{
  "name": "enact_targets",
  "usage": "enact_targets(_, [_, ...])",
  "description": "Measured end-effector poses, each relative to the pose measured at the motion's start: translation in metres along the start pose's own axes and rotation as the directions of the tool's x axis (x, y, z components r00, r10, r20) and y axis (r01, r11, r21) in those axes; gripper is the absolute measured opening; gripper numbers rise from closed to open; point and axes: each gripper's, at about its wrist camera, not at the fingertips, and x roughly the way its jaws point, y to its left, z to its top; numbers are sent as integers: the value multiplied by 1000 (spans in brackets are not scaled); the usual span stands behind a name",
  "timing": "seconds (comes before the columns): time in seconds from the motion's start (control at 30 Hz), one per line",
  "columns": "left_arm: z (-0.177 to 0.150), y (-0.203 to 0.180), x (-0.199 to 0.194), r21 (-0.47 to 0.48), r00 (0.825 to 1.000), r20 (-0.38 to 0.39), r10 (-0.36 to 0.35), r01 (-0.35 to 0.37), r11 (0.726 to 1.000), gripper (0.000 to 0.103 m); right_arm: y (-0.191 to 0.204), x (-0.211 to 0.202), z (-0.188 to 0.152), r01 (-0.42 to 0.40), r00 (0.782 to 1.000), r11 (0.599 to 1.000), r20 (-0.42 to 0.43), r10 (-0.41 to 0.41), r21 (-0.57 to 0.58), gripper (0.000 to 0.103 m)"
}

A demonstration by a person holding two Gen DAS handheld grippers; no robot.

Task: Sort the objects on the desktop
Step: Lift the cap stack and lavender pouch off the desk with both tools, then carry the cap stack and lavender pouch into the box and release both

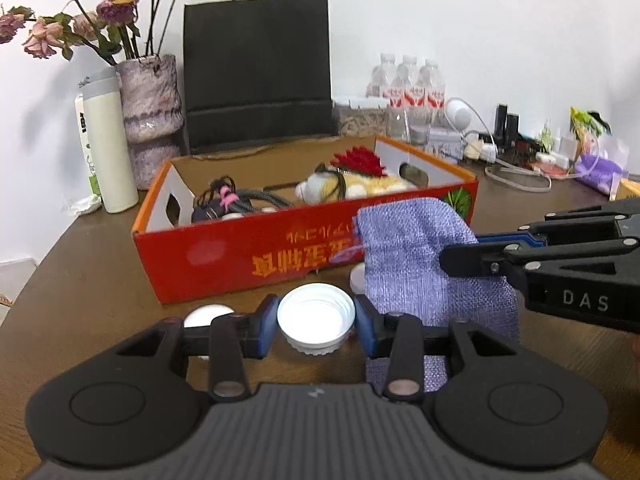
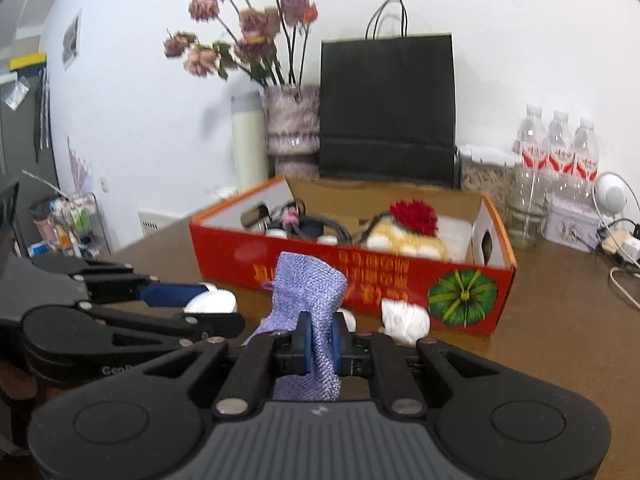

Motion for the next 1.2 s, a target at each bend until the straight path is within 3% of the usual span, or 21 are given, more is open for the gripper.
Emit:
enact_targets(0.37, [58, 12, -10, -40, 991, 131, 19, -14, 999, 41, -21, -7, 62, 25, 987, 999, 157, -28, 22, 8])
enact_targets(0.6, [98, 25, 26, -107, 984, 172, 50, -32, 994, 41, -47, 20, 103, 36, 965, 991, 252, -68, 129, 8])
enact_targets(0.83, [116, 49, 92, -173, 988, 122, 97, -76, 982, 41, -70, 88, 112, 65, 977, 982, 191, -99, 177, 8])
enact_targets(1.03, [113, 56, 134, -136, 990, 61, 130, -121, 983, 41, -85, 138, 104, 122, 986, 982, 98, -137, 148, 8])
enact_targets(1.2, [105, 56, 150, -116, 989, 25, 143, -139, 983, 41, -88, 152, 96, 155, 985, 981, 59, -162, 113, 10])
